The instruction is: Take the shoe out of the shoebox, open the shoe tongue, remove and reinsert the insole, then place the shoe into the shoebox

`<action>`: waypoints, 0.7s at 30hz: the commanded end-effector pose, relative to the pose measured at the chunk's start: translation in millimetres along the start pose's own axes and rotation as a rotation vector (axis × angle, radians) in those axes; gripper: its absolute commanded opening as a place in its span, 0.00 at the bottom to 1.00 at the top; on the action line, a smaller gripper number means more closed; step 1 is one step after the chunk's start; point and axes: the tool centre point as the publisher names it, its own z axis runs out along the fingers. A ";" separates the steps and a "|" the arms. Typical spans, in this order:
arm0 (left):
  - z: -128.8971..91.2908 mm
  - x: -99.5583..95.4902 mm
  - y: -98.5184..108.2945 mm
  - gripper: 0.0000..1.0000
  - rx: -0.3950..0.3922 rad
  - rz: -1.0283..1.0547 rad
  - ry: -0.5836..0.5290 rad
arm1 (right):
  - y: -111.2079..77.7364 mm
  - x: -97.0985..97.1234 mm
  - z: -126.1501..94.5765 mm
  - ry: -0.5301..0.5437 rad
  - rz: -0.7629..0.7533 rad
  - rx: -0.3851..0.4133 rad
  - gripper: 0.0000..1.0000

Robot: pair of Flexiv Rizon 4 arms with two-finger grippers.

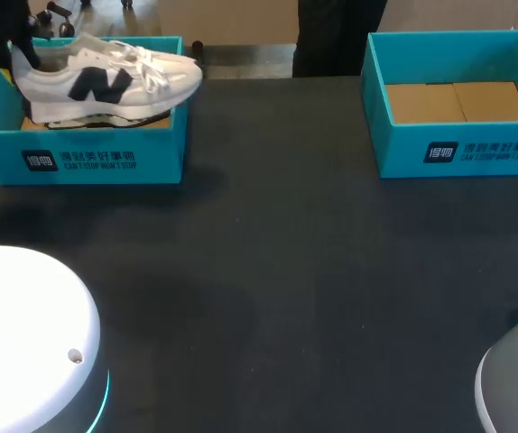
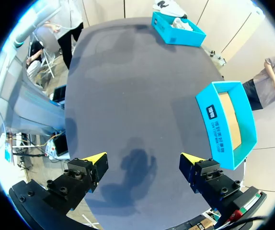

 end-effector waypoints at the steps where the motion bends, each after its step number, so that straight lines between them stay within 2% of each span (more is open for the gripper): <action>1: -8.0 -21.4 -32.0 0.00 -0.097 -0.014 0.009 | 1.0 -1.9 0.6 0.004 0.001 0.004 1.00; 9: -17.6 -80.6 -70.2 0.00 -0.110 -0.005 0.026 | 1.0 -1.9 0.6 0.004 0.001 0.004 1.00; 21: -15.7 -156.2 -104.1 0.00 -0.097 0.018 0.014 | 1.0 -1.9 0.6 0.004 0.001 0.004 1.00</action>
